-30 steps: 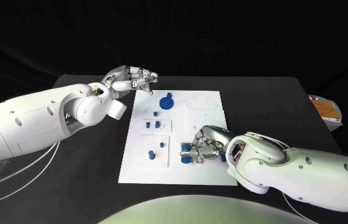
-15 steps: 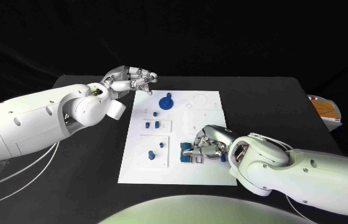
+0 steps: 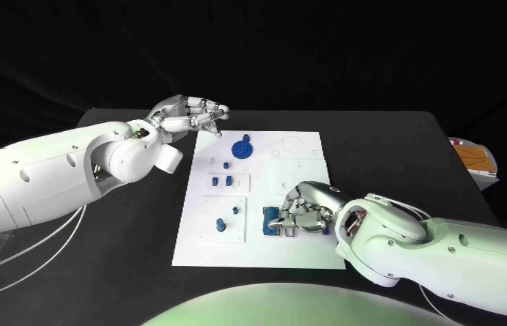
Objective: Assemble the parts on the task board
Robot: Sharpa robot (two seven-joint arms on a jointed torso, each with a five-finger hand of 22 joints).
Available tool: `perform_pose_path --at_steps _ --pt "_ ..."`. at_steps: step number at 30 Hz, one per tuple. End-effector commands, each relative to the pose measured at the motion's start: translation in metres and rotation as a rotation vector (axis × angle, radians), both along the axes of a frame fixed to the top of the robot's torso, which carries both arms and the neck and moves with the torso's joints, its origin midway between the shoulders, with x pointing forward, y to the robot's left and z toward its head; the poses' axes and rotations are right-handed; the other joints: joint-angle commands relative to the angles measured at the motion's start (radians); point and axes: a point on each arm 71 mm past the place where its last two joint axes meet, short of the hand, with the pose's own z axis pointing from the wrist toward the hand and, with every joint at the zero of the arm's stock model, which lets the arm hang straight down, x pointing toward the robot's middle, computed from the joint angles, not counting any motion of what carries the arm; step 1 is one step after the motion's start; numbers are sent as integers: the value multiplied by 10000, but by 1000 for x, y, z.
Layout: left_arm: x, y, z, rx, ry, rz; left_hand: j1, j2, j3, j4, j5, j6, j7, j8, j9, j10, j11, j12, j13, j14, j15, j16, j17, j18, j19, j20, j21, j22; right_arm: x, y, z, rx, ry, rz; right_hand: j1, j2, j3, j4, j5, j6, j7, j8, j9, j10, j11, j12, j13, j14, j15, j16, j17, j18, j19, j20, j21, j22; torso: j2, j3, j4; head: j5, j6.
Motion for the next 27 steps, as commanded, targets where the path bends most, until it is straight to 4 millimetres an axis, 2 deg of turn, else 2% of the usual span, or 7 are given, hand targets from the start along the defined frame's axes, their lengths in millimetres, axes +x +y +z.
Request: perform_pose_path --at_steps 1,7,14,17,27 --pt "-1 -2 1 -142 24 -148 53 78 18 -69 1 -35 44 55 -10 -75 -19 58 -16 -61 12 23 -16 125 77 19 -38 -13 0 3 -1 -111 -77 318 129 1 -72 -1 78 16 -79 69 7 76 0 59 235 673 -61 67 537 -94 845 -62 53 2469 10 -4 6 -10 -5" --pt "0 -2 1 -135 31 -145 53 78 18 -69 1 -35 44 55 -10 -75 -19 58 -16 -61 12 23 -16 125 77 19 -38 -13 2 4 -3 -257 -81 364 379 69 -139 -11 150 20 -89 85 0 99 -9 90 279 677 -68 79 569 -98 851 -70 73 2474 1 -14 14 -25 -25" --pt "0 -2 1 -130 39 -152 53 78 18 -69 1 -35 44 55 -10 -75 -19 58 -16 -61 12 23 -16 125 77 19 -38 -13 3 5 -4 -485 -170 436 1369 111 -321 -58 227 19 -100 80 -67 134 -22 132 367 685 -81 101 637 -106 863 -84 115 2485 1 -15 7 -7 -45" --pt "0 -2 1 -128 40 -150 53 78 18 -69 1 -35 44 55 -10 -75 -19 58 -16 -61 12 23 -16 125 77 19 -38 -13 4 4 -4 -536 -263 369 1689 178 -315 -40 -52 36 -106 70 -102 139 -28 128 382 684 -88 102 642 -106 862 -90 112 2484 3 -11 9 -11 -40" --pt "0 0 0 -107 41 -108 53 78 18 -69 1 -35 44 55 -10 -75 -19 58 -16 -61 12 23 -16 125 77 19 -38 -13 6 -5 -2 -591 -597 128 1976 268 -276 -36 190 53 -127 45 -153 164 -48 156 426 690 -101 114 682 -109 867 -100 129 2489 4 0 1 0 -40"
